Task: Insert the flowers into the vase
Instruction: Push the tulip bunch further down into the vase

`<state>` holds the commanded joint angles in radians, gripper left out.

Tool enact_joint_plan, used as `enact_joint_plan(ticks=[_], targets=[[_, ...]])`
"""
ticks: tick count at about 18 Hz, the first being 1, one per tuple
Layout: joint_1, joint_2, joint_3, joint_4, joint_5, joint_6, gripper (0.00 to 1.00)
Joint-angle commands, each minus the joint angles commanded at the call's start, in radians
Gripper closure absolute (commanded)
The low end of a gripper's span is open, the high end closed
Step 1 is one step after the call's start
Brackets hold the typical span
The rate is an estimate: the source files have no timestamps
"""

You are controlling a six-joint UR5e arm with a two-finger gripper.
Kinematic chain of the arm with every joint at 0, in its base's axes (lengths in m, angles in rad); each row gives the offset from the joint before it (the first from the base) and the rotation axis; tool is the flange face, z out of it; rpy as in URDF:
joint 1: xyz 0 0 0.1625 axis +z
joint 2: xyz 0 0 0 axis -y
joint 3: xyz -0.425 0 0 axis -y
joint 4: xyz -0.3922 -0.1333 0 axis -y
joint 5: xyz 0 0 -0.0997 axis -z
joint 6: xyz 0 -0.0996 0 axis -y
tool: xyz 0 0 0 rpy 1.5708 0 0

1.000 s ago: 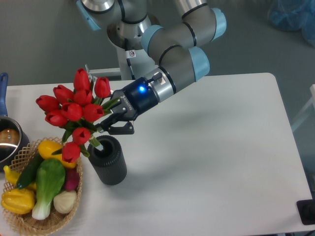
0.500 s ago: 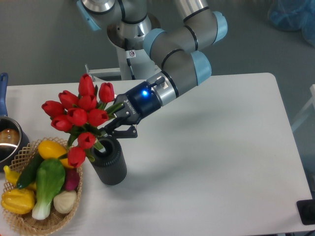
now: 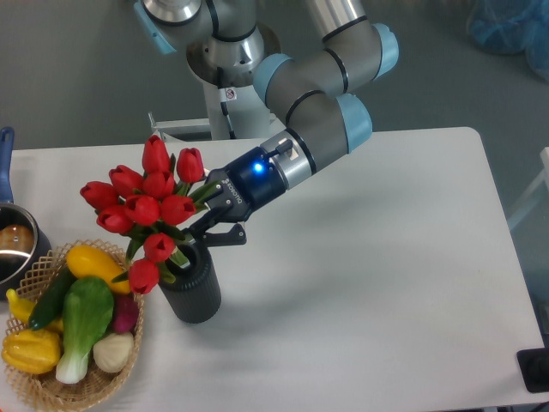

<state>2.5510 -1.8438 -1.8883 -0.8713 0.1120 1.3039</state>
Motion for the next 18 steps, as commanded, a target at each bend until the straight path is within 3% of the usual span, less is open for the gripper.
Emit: enact_joint_plan(ticks=[10,18], targets=[[-0.003,-0.015,-0.002,0.003,0.008,0.0,0.69],[0.005,-0.023,-0.057,0.003,0.009,0.097,0.69]])
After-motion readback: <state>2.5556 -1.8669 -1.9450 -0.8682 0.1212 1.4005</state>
